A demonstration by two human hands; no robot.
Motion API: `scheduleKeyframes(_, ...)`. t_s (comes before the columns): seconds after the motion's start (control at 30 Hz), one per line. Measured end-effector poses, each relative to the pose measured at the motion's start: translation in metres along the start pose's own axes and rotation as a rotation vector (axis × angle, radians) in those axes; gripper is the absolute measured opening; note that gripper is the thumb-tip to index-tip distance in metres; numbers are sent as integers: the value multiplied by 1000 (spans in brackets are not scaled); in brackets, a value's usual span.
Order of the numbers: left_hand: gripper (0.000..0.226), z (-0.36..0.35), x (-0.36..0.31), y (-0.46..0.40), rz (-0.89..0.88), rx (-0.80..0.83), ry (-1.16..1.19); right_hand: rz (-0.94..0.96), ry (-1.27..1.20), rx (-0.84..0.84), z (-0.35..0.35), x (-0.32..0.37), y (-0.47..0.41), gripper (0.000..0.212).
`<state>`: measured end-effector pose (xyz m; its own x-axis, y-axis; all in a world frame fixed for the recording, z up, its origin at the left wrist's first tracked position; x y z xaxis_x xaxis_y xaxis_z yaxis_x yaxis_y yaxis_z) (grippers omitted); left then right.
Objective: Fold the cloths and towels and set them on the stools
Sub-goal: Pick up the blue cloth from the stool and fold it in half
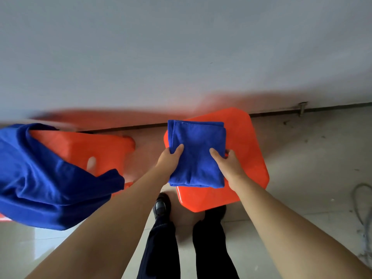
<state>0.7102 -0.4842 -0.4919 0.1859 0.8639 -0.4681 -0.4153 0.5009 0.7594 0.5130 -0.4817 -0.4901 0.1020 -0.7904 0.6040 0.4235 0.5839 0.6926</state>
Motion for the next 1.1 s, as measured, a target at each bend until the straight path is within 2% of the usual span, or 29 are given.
scheduleKeyframes(0.13, 33, 5, -6, 21, 23, 40, 76, -74, -77, 86, 10, 10, 11, 4)
scheduleKeyframes(0.3, 30, 13, -47, 66, -44, 56, 125, -91, -231, 96, 50, 43, 38, 16)
scheduleKeyframes(0.57, 27, 22, -147, 170, -366, 197, 63, -3, -557, 52, 140, 95, 113, 32)
scheduleKeyframes(0.7, 19, 28, -183, 227, -577, 311, -13, 92, -710, -28, 178, 113, 168, 29)
scheduleKeyframes(0.87, 17, 22, -209, 308, -799, 489, -165, 196, -863, -245, 229, 102, 240, 34)
scheduleKeyframes(1.0, 22, -7, -190, 386, -929, 660, -307, 182, -1027, -438, 278, 57, 302, 23)
scheduleKeyframes(1.1, 36, -25, -172, 421, -936, 737, -335, 127, -1071, -528, 303, 30, 329, 27)
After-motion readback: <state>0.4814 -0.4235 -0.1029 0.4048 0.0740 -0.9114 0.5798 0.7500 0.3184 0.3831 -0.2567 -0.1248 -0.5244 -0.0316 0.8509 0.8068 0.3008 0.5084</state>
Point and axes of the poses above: each hand's wrist, its own y-axis away from the middle knuckle, its own z-axis out of the back of the hand, x = y × z, the point moved 6 cm from there along -y, towards the middle knuckle, and after that the axes turned 15 degrees about -x, right-handed, at the moved point
